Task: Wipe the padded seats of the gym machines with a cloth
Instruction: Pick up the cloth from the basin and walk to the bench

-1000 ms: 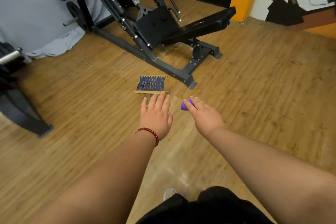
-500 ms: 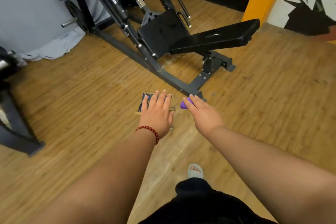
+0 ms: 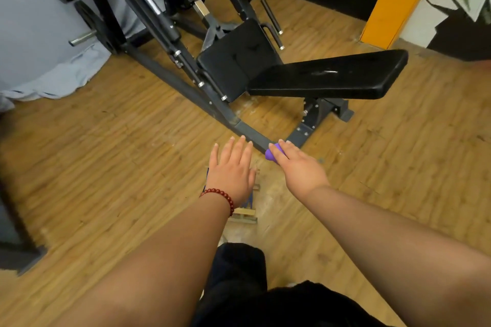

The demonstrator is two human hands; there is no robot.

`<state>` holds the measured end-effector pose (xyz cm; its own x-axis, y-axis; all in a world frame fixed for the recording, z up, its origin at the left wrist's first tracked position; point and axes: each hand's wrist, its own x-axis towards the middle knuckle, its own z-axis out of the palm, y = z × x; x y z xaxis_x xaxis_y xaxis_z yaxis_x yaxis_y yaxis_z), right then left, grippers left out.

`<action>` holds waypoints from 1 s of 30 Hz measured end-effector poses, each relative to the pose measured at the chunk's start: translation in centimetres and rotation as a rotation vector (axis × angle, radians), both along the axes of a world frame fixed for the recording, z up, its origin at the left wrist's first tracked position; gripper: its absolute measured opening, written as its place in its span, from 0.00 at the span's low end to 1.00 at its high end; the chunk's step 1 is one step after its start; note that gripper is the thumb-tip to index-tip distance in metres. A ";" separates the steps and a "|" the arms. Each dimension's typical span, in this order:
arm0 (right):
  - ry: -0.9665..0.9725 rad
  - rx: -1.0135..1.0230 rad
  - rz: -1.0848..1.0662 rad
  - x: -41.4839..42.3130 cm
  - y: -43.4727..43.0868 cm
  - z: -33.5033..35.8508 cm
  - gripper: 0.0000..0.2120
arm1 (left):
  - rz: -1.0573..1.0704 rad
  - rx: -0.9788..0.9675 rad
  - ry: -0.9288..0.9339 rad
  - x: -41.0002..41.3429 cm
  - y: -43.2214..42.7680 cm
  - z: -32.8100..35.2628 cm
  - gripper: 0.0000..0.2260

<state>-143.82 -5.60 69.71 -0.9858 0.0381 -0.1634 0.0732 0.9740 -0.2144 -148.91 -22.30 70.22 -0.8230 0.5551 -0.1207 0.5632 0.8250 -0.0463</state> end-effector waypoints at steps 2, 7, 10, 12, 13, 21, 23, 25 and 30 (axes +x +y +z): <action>-0.003 0.000 -0.041 -3.2 -0.3 -0.3 0.38 | -0.042 -0.010 -0.016 -3.8 -0.2 -0.2 0.27; -0.006 -0.009 -0.158 -9.8 -1.8 -0.6 0.40 | -0.142 -0.032 -0.014 -12.3 -1.3 -0.3 0.27; -0.002 -0.015 -0.221 -12.8 -2.5 -0.5 0.41 | -0.190 -0.041 -0.016 -16.3 -1.7 -0.5 0.27; -0.002 -0.014 -0.245 -14.5 -2.6 -0.5 0.40 | -0.208 -0.035 -0.022 -18.5 -1.7 -0.8 0.27; -0.003 -0.011 -0.256 -15.2 -2.5 -0.5 0.40 | -0.214 -0.032 -0.029 -19.5 -1.5 -0.9 0.27; -0.016 -0.021 -0.300 -20.6 0.1 -1.0 0.40 | -0.266 -0.014 -0.037 -25.6 1.7 -1.9 0.27; -0.020 -0.016 -0.303 -22.0 1.4 -1.1 0.41 | -0.269 -0.013 -0.041 -27.1 3.2 -2.0 0.27; -0.022 -0.014 -0.311 -23.4 3.2 -1.4 0.41 | -0.273 -0.020 -0.046 -28.4 5.1 -2.2 0.27; -0.048 -0.033 -0.319 -27.6 9.8 -1.9 0.42 | -0.254 -0.019 -0.070 -32.2 11.6 -2.4 0.27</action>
